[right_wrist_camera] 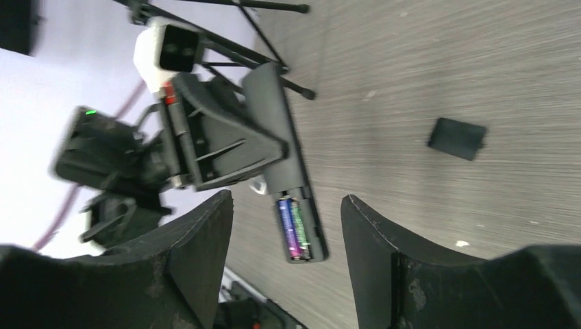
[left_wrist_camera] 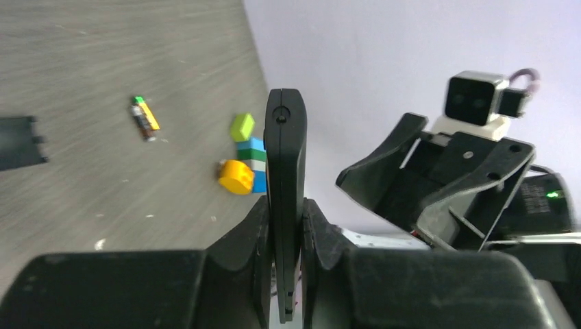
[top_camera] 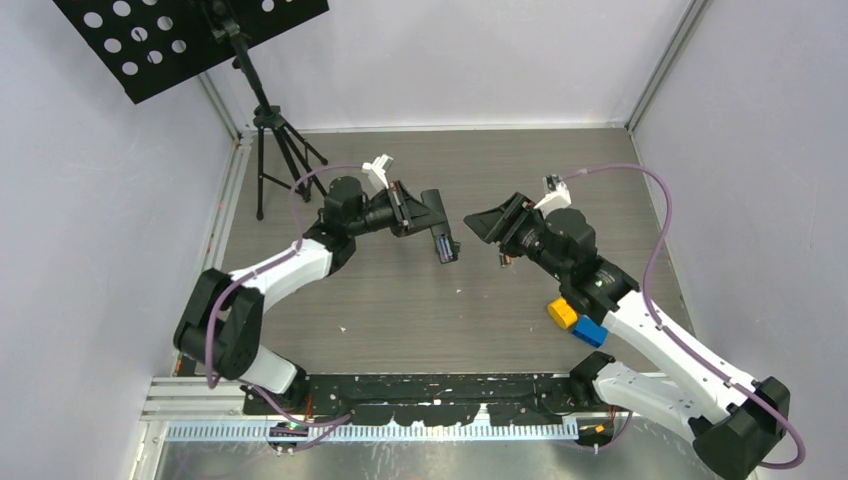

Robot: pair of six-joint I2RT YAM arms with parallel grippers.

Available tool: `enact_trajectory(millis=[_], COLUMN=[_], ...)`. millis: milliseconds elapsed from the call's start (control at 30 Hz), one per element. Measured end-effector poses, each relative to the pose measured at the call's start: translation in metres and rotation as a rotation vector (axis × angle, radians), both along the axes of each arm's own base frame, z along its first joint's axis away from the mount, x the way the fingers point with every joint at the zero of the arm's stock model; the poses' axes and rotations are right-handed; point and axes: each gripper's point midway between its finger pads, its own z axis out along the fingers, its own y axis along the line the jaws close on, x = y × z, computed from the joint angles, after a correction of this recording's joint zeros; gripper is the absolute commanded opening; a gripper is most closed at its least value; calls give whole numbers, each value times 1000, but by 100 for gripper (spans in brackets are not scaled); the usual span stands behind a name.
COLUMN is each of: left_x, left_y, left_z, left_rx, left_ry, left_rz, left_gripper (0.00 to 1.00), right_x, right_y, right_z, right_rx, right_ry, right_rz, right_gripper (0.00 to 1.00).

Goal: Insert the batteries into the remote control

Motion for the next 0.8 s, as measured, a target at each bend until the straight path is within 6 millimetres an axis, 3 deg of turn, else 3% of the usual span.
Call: enact_trajectory(millis=[100,200,300,367,467,533,633,800], left_x=[-1,-3,-4,-8,-12,-12,-6,4], left_y=[13,29,44,54,65,71,75,74], left_z=[-6,-26,-68,-106,-153,-174,-186,-191], left_rx=[73,133,190,240,310,343,370,383], left_ry=[-33,-22,54,140,243,285,288,260], left_rz=[55,142,228,279,343,382,444,528], left_gripper=[0,0,0,0,0,0,4,19], right_x=[8,19,26,25,21,20,21,26], right_y=[-2,5,14,17,18,18,20,27], right_z=[-10,-34,-70,-99,-132,-151,-168,-178], right_rx=[-112,-227,-315,-372,-440,-477,-517,-530], right_ry=[24,92,185,256,336,383,431,466], right_rz=[-8,19,64,91,124,135,144,142], right_gripper=[61,61,61,60,52,48,44,42])
